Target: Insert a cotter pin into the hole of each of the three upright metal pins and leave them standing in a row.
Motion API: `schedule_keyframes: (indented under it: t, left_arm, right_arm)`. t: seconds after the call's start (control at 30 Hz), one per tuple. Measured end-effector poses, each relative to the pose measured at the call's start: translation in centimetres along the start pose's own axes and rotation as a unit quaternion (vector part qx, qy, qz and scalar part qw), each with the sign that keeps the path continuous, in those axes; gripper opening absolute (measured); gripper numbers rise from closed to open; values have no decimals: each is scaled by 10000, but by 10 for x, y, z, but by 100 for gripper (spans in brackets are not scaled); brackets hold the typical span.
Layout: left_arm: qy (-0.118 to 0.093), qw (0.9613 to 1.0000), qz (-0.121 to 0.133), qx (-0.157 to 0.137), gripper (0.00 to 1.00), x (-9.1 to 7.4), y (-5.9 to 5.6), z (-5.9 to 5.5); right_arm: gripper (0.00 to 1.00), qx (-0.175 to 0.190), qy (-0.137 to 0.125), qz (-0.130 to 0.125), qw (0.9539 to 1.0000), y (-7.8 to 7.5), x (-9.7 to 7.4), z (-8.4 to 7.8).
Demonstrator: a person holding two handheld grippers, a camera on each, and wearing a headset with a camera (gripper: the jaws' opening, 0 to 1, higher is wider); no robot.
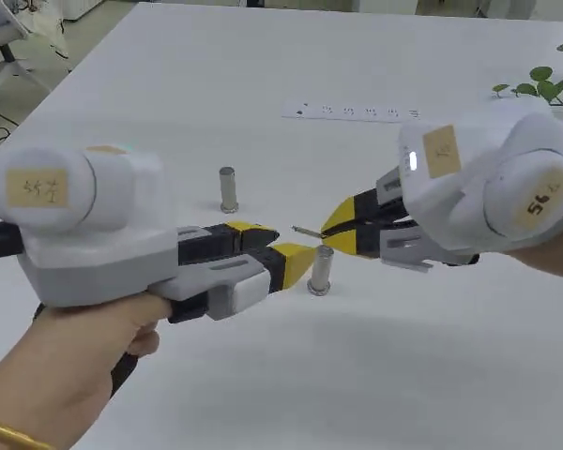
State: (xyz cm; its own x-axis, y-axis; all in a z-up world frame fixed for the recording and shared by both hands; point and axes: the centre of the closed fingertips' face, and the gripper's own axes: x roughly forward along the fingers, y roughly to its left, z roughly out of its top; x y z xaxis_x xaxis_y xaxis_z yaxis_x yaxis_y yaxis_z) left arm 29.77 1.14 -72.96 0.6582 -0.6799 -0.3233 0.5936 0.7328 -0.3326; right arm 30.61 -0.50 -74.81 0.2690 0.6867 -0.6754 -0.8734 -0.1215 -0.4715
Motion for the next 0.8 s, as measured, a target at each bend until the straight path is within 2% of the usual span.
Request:
schedule_keyframes:
  t: [0.3,0.37,0.8]
  left_arm:
    - [50,9995,-83,-310,16,2,-5,-2]
    - [57,9991,-106,-413,12,3,-6,-2]
    - [-57,9965,-192,-817,3,4,-9,1]
  right_arm:
    - [2,-121,-91,-20,9999,7,-3,7]
    - [2,-152,-100,-30,9998,7,-4,8]
    - [2,-260,-223,-107,9994,7,-8,19]
